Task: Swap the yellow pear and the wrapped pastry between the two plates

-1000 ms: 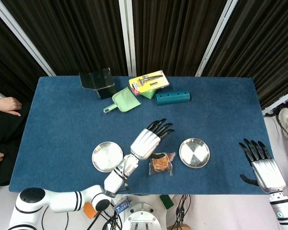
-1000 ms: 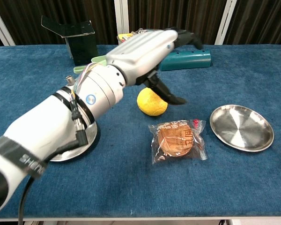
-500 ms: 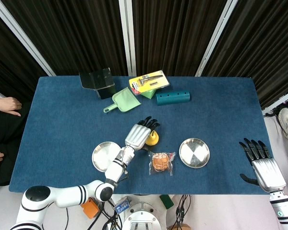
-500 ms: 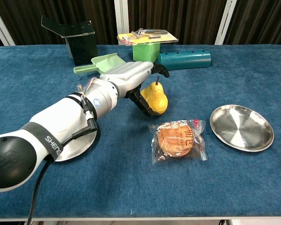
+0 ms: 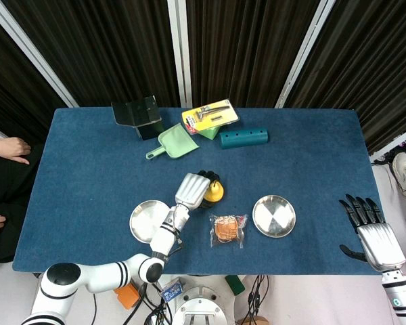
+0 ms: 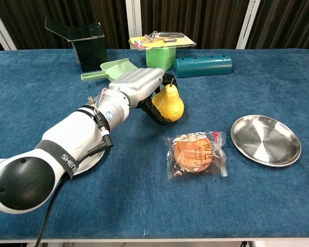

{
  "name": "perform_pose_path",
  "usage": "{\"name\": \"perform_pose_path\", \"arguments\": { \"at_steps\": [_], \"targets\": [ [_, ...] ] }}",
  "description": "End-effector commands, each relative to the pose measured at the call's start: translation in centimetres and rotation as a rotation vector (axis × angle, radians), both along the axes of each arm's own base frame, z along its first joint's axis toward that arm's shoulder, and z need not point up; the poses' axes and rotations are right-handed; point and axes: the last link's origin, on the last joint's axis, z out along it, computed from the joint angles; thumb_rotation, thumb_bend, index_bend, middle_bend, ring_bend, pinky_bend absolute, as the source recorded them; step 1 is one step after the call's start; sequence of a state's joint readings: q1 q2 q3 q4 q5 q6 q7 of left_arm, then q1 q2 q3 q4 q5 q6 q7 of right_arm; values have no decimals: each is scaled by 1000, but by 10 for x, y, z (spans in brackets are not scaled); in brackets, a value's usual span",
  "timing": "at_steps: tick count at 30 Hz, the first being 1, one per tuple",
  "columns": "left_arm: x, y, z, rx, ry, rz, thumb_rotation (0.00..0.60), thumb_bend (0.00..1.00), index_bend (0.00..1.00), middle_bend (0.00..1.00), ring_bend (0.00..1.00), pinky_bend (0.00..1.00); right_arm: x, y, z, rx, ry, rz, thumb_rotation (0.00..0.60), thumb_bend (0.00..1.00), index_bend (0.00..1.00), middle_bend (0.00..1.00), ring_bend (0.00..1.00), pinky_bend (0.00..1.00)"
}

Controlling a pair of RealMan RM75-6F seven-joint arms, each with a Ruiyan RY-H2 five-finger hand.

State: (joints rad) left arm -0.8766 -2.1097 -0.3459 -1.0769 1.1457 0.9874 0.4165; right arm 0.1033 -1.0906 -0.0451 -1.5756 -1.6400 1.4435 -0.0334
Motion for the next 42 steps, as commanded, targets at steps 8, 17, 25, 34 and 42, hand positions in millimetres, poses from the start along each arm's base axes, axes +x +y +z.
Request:
{"name": "perform_pose_path", "arguments": {
  "at_steps": [8,17,25,34,42],
  "targets": [
    [3,-9,11,9,-25,-41,600,200,509,482,475,679,0,0,-1,0,4,1,600,288,0,0,0,41],
    [-34,-38,97,102,49,-126,600,195,509,483,475,679,2,1,-4,6,17,6,600,288,0,0,0,45],
    [-95,-59,121,48,171,-25,600,188,509,481,465,679,4,6,-4,-1,18,17,600,288,0,0,0,46],
    [-132,-72,119,35,239,-12,600,166,506,468,447,663,5,6,-7,10,31,24,600,288,0,0,0,46],
    [-136,-81,112,-31,232,-23,600,100,359,350,359,568,5,6,-8,5,32,21,600,288,0,0,0,46]
  ]
}}
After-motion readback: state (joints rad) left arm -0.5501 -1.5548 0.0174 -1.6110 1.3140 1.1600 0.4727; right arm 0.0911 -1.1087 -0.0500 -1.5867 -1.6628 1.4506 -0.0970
